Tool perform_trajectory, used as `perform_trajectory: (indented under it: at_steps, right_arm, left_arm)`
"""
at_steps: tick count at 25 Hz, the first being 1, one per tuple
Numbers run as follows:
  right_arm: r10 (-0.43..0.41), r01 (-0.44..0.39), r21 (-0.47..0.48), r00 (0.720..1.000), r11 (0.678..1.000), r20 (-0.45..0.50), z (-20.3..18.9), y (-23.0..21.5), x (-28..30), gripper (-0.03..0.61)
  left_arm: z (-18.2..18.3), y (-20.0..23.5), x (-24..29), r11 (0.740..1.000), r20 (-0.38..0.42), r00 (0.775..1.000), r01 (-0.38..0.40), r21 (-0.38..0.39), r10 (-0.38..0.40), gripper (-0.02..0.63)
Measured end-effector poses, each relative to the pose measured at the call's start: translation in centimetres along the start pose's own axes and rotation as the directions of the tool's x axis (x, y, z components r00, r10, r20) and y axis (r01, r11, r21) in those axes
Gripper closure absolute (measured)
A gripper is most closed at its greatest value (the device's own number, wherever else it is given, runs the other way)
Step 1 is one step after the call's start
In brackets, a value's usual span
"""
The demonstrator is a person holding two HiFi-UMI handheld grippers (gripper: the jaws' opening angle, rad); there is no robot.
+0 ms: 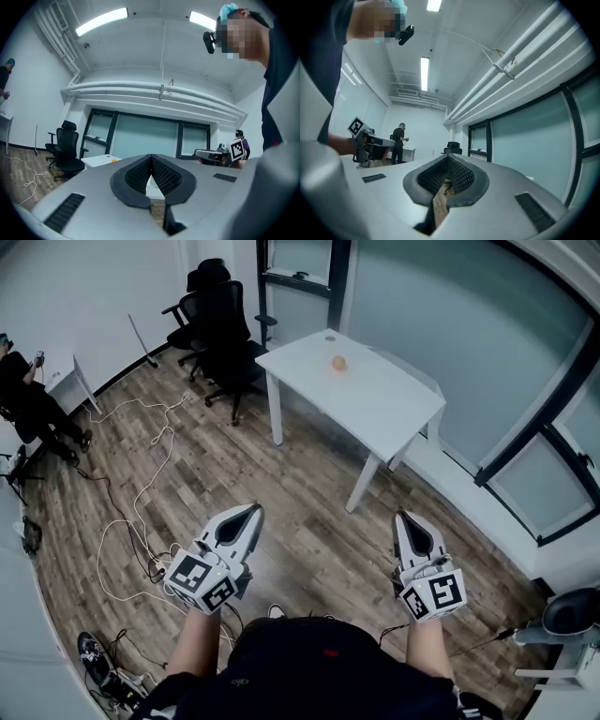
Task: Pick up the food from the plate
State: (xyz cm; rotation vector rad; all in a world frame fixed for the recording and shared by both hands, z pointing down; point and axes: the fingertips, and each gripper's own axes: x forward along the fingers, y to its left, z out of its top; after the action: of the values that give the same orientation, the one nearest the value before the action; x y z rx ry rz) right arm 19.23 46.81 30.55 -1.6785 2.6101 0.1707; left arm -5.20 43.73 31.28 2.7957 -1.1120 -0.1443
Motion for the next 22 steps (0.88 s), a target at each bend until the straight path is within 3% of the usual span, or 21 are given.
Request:
perform_trajectory:
  at_steps: [8, 15, 22]
  right_arm:
    - [0.010, -0.010, 0.012, 0.999, 1.000, -0.034, -1.6, 2.3, 2.7, 0.554]
    - [0.024, -0.023, 0.021, 0.998, 1.000, -0.050, -2.8, 6.7, 7.5, 0.554]
    - [0.053, -0.051, 0.023, 0.997, 0.998, -0.065, -3.3, 9.5, 11.9, 0.554]
  left_arm:
    - [-0.6, 2.3, -1.4, 1.000, -0.036, 0.999, 0.002, -0.004, -0.002, 0.594]
    - [-1.4, 7.7, -3.9, 1.000, -0.050, 0.999, 0.015, 0.005, -0.015, 0.594]
    - [-1.2, 12.8, -4.2, 0.999, -0.052, 0.999, 0.006, -0.039, -0.008, 0.594]
